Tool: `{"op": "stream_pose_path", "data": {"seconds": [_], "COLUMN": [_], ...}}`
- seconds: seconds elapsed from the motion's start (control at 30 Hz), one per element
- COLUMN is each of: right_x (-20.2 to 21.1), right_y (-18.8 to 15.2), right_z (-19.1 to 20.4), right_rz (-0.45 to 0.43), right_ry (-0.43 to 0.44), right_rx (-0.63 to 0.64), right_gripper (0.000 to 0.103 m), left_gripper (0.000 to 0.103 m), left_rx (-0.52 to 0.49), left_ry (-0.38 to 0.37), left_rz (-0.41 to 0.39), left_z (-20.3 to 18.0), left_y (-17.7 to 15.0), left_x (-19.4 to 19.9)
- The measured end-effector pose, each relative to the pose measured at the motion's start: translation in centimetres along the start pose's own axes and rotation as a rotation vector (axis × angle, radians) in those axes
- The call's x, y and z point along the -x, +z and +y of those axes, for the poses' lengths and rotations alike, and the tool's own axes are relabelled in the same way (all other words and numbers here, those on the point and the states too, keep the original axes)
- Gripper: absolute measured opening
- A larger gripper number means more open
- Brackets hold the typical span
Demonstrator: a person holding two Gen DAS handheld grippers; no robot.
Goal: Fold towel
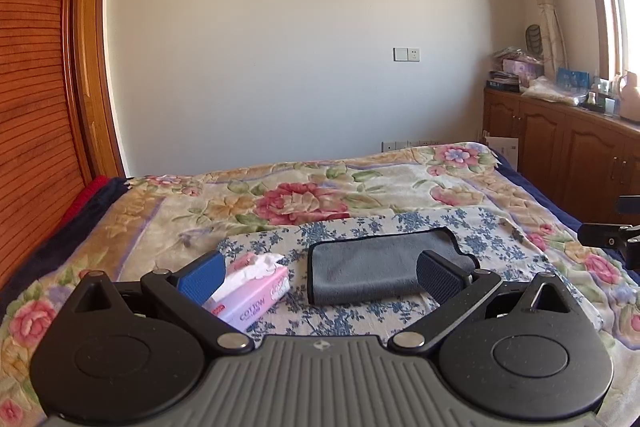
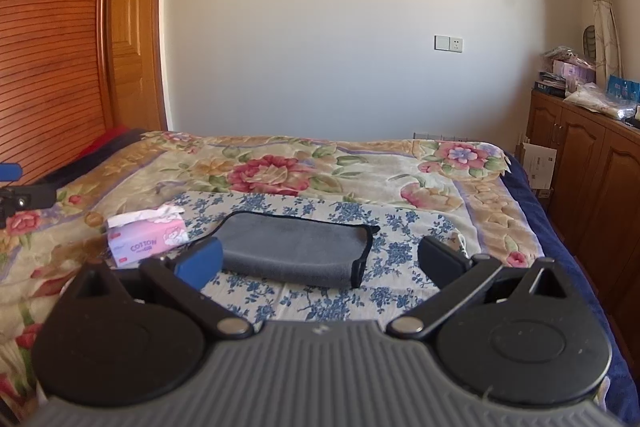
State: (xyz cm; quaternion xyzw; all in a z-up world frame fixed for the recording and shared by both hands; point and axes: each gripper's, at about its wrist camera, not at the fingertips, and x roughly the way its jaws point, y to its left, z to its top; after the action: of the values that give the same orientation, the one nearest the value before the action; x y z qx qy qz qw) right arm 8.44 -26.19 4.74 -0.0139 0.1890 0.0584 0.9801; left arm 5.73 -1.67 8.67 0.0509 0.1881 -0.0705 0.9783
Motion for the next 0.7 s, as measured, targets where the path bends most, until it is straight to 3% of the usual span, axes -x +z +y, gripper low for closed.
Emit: {"op": "stream_pose_path", "data": {"seconds": [0.7], "right_x": [1.5], "right_y": [-3.7], "right_z": [1.5], "right_rz": [0.032], "right_ry": [0.011], "right_rx": [-0.011], "right_gripper": [0.103], "left_gripper": [0.103], "left_rx": [0.014], "left_ry": [0.029], "left_rz": [0.030], "left_z": [0.7], "left_y": [-5.8], "left_x": [0.9]}}
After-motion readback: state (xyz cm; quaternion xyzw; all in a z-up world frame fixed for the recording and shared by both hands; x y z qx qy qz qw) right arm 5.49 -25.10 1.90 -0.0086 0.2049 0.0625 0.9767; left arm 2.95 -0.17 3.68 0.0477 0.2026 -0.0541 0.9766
